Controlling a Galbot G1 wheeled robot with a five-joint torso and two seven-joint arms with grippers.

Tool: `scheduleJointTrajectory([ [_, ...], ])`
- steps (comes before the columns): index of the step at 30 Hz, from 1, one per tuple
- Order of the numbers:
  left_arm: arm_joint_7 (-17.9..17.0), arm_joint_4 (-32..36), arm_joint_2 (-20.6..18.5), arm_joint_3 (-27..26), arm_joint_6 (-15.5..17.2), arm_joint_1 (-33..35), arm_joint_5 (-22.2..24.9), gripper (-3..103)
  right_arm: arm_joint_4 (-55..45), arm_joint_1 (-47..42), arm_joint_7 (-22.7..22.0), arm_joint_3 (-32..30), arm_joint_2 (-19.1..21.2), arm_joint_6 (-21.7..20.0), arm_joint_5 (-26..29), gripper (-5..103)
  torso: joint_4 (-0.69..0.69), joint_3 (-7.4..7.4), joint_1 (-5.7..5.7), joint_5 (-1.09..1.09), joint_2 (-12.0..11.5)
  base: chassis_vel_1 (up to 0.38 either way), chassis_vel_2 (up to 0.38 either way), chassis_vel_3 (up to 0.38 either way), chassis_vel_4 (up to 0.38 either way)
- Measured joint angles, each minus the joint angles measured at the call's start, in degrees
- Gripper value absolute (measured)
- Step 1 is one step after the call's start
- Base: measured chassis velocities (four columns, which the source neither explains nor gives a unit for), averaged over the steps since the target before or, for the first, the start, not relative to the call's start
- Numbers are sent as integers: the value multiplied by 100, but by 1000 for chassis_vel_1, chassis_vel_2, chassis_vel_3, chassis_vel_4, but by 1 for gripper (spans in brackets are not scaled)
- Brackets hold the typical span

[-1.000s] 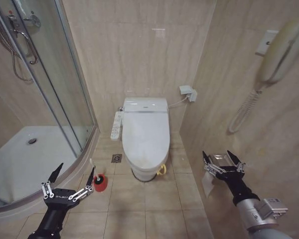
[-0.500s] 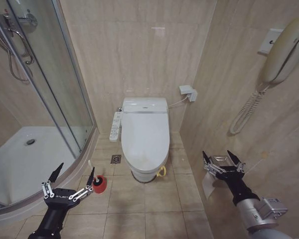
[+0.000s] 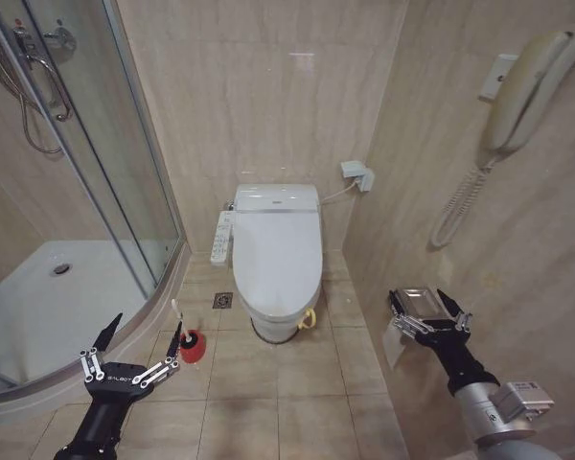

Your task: Open the toilet lid, clean the toilet bowl with a toilet brush, close the toilet lid, and flush.

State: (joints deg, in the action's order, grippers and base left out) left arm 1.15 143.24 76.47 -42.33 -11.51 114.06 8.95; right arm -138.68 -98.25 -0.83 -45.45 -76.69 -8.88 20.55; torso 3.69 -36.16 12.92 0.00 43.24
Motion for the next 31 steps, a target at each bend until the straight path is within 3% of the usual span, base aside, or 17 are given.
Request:
scheduleJointTrajectory([
  [31, 0, 0, 0, 0, 0, 0, 0, 100, 0, 1, 0, 0, 0, 0, 0, 100, -2, -2, 4, 0, -2, 9, -9, -9, 11],
])
